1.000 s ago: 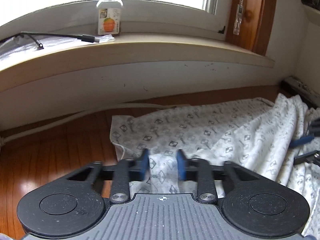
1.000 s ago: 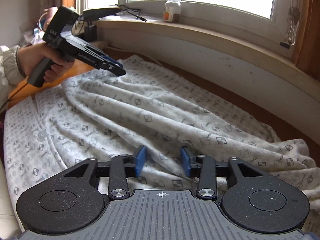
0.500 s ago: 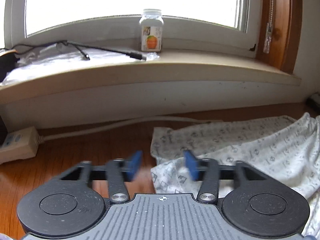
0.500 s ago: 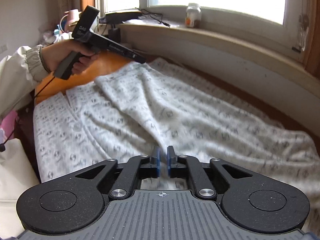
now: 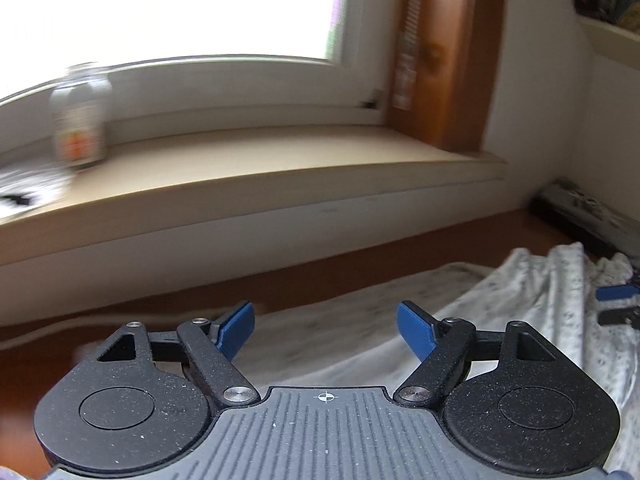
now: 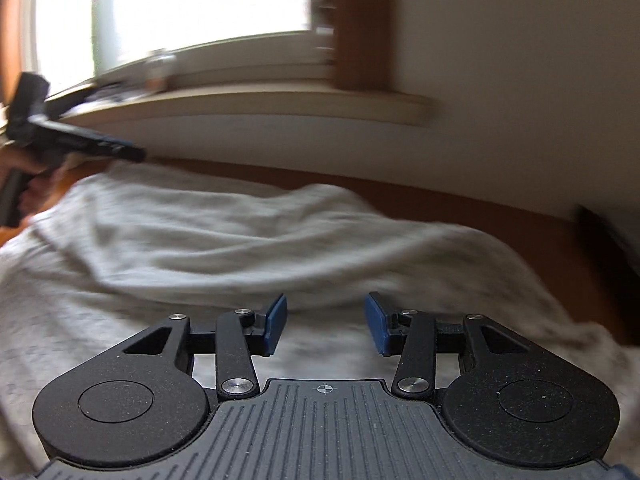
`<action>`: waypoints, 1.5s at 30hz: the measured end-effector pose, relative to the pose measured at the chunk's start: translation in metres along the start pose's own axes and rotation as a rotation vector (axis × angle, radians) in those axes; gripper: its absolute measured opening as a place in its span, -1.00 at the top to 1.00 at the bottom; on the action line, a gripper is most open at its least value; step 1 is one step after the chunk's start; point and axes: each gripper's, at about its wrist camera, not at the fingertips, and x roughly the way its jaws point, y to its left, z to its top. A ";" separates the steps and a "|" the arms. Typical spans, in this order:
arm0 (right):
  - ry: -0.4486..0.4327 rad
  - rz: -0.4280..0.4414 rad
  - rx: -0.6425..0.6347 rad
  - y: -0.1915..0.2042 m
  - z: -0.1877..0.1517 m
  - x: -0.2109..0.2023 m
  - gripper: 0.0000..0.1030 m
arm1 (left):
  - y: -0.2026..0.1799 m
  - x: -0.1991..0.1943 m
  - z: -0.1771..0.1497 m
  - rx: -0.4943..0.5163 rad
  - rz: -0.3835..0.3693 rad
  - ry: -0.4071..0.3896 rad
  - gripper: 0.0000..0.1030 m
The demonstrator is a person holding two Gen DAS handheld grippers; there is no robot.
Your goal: Fold clothes
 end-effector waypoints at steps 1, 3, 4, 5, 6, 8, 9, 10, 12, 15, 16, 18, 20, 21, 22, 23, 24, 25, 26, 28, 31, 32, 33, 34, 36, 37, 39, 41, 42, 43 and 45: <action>-0.002 -0.014 0.027 -0.010 -0.002 0.002 0.13 | -0.008 0.010 0.003 0.011 -0.019 0.009 -0.58; -0.011 -0.030 0.083 -0.025 -0.004 0.004 0.13 | -0.025 0.029 0.009 0.032 -0.058 0.028 -0.58; -0.018 -0.035 0.100 -0.029 -0.004 0.004 0.13 | -0.034 0.039 0.012 0.042 -0.078 0.038 -0.56; -0.023 -0.040 0.113 -0.034 -0.004 0.006 0.13 | -0.042 0.049 0.014 0.053 -0.097 0.047 -0.50; -0.026 -0.047 0.121 -0.037 -0.003 0.008 0.13 | -0.050 0.058 0.017 0.064 -0.117 0.057 -0.44; -0.026 -0.059 0.112 -0.038 -0.001 0.013 0.13 | -0.065 0.073 0.020 0.092 -0.157 0.082 -0.29; -0.023 -0.065 0.107 -0.039 0.000 0.015 0.13 | -0.072 0.078 0.019 0.112 -0.170 0.088 -0.29; -0.020 -0.071 0.104 -0.040 0.000 0.017 0.11 | -0.079 0.083 0.018 0.134 -0.177 0.092 -0.29; -0.013 -0.075 0.072 -0.038 -0.001 0.020 0.07 | -0.090 0.094 0.018 0.176 -0.185 0.107 -0.29; -0.004 -0.074 0.005 -0.033 -0.002 0.022 0.02 | -0.099 0.107 0.016 0.217 -0.199 0.127 -0.26; -0.003 -0.070 -0.029 -0.029 -0.002 0.022 0.00 | -0.101 0.109 0.017 0.229 -0.208 0.130 -0.18; 0.005 -0.078 -0.074 -0.023 0.000 0.025 -0.02 | -0.100 0.112 0.017 0.229 -0.238 0.129 0.27; 0.003 -0.096 -0.096 -0.021 0.003 0.028 -0.01 | -0.097 0.113 0.017 0.218 -0.267 0.117 0.86; -0.002 -0.107 -0.101 -0.021 0.004 0.030 0.04 | -0.095 0.113 0.017 0.207 -0.281 0.104 0.98; -0.011 -0.114 -0.101 -0.021 0.005 0.030 0.09 | -0.091 0.111 0.017 0.187 -0.286 0.082 1.00; -0.021 -0.117 -0.100 -0.021 0.007 0.029 0.44 | -0.087 0.109 0.016 0.168 -0.290 0.060 1.00; -0.030 -0.119 -0.099 -0.022 0.008 0.027 0.79 | -0.083 0.108 0.016 0.148 -0.295 0.039 1.00; -0.046 -0.124 -0.103 -0.021 0.010 0.023 0.79 | -0.079 0.106 0.018 0.131 -0.287 0.022 1.00; -0.067 -0.129 -0.112 -0.019 0.012 0.016 0.81 | -0.075 0.105 0.019 0.113 -0.280 0.006 1.00; -0.119 -0.133 -0.119 -0.014 0.015 -0.006 0.82 | -0.067 0.102 0.022 0.091 -0.271 -0.010 1.00; -0.129 -0.112 -0.101 -0.007 0.013 -0.037 0.82 | -0.060 0.101 0.023 0.063 -0.275 -0.006 1.00; -0.081 -0.094 -0.096 -0.005 0.009 -0.039 0.82 | -0.061 0.102 0.022 0.077 -0.268 0.001 1.00; -0.037 -0.095 -0.100 -0.003 0.003 -0.039 0.79 | -0.062 0.105 0.020 0.089 -0.267 0.012 1.00; 0.005 -0.110 -0.112 -0.001 -0.005 -0.035 0.74 | -0.064 0.108 0.018 0.101 -0.266 0.024 0.97; 0.074 -0.139 -0.122 0.001 -0.018 -0.030 0.55 | -0.068 0.114 0.015 0.119 -0.277 0.055 0.80; 0.072 -0.153 -0.099 -0.001 -0.021 -0.031 0.53 | -0.070 0.116 0.014 0.124 -0.289 0.074 0.63; 0.032 -0.181 -0.037 -0.007 -0.023 -0.035 0.23 | -0.073 0.115 0.012 0.146 -0.303 0.074 0.40; 0.006 -0.211 -0.008 -0.010 -0.022 -0.035 0.03 | -0.075 0.115 0.011 0.169 -0.313 0.084 0.20; 0.002 -0.224 -0.001 -0.012 -0.022 -0.033 0.00 | -0.075 0.115 0.011 0.170 -0.317 0.086 0.17; 0.008 -0.233 0.002 -0.014 -0.021 -0.028 0.00 | -0.075 0.114 0.010 0.170 -0.320 0.089 0.12; 0.019 -0.240 0.003 -0.018 -0.020 -0.017 0.00 | -0.076 0.114 0.010 0.171 -0.328 0.094 0.10</action>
